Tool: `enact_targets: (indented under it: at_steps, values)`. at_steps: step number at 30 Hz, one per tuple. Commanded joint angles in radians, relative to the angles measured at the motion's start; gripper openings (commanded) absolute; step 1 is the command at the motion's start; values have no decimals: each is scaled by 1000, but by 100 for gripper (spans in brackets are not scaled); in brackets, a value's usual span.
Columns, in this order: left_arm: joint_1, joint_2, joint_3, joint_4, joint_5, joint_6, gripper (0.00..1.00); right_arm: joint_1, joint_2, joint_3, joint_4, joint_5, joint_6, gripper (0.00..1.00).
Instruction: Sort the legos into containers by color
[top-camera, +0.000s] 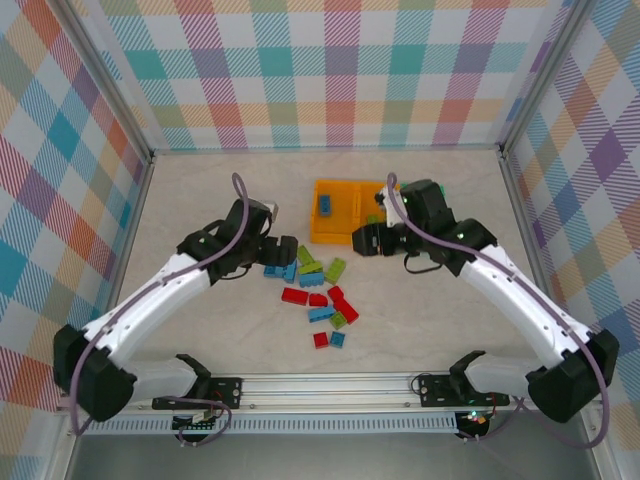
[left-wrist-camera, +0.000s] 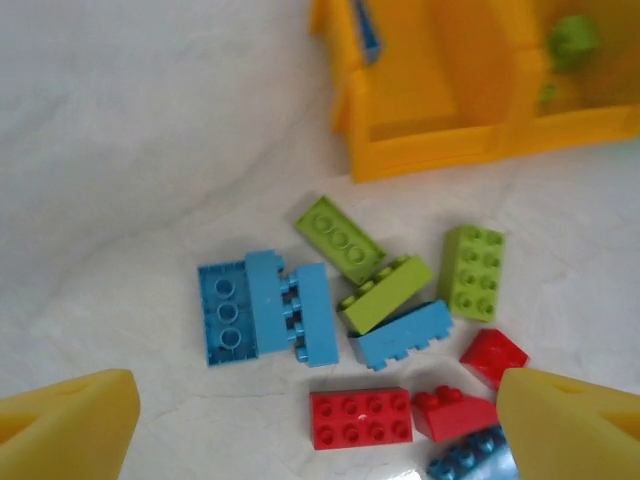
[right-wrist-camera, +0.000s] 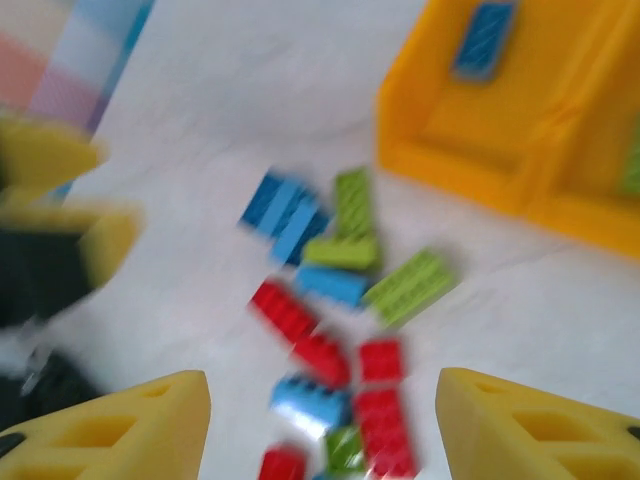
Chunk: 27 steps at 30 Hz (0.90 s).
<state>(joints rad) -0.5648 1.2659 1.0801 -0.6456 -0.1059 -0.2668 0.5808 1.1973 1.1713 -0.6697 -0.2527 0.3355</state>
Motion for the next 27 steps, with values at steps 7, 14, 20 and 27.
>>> enact_targets:
  at_steps: [7, 14, 20, 27]
  values:
    - [174, 238, -53, 89, 95, -268, 62, 70, -72, -20, -207, -128, 21, 66]
    - [228, 313, -54, 134, 110, -227, 42, 73, -90, -26, -176, -95, 50, 67]
    - [233, 380, -48, 145, 145, -191, 39, 73, -63, 10, -179, -89, 44, 69]
    - [233, 444, -58, 165, 151, -183, 27, 73, -3, 32, -173, -100, 32, 69]
